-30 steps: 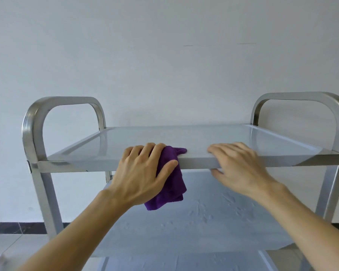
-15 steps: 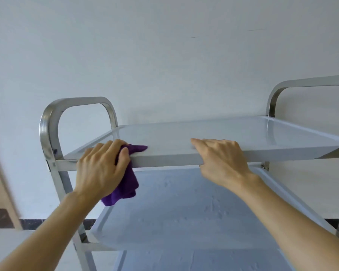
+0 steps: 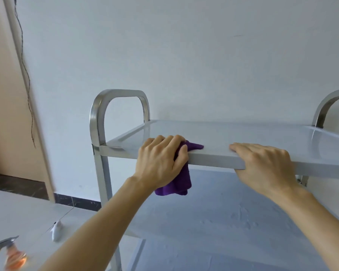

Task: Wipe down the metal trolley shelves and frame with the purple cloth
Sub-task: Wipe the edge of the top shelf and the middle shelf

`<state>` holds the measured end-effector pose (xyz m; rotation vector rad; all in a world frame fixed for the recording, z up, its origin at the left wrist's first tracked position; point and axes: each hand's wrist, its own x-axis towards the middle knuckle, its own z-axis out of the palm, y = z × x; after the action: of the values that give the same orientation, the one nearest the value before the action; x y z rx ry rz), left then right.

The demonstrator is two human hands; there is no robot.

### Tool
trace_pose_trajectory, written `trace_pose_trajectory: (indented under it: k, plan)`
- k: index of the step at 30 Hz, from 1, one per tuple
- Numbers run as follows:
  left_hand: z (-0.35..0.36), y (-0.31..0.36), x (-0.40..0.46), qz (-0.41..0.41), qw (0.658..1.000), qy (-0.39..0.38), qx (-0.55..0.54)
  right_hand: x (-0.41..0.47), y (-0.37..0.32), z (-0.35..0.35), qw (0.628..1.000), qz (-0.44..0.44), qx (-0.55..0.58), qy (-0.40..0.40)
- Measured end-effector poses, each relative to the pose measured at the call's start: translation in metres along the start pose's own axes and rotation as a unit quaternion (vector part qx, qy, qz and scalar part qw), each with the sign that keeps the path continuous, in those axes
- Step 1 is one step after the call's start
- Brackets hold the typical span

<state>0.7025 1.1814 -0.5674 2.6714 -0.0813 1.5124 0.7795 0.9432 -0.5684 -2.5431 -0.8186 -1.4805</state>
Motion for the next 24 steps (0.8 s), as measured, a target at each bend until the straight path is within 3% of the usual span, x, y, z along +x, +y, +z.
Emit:
trace_pose_trajectory:
  k: [3,8,13,16,20,24]
  plan:
    - [-0.016,-0.049,-0.006,-0.041,0.999,0.012,0.002,0.001,-0.004,-0.005,1.000,0.007,0.001,-0.021]
    - [-0.014,-0.070,-0.009,-0.081,0.996,0.034,-0.003,0.020,-0.033,-0.013,0.983,0.003,-0.061,-0.173]
    - [-0.013,-0.072,-0.010,-0.086,0.996,0.016,-0.011,0.061,-0.117,-0.001,0.977,-0.093,0.013,-0.193]
    - [-0.027,-0.079,-0.002,-0.127,0.986,0.018,-0.104,0.074,-0.153,0.009,0.976,-0.103,0.040,-0.186]
    - [-0.060,-0.099,0.021,-0.237,0.937,0.125,-0.225,0.066,-0.157,0.019,0.986,-0.088,0.055,-0.134]
    - [-0.097,-0.125,0.067,-0.239,0.910,0.267,-0.209,0.066,-0.153,0.019,0.987,-0.095,0.061,-0.118]
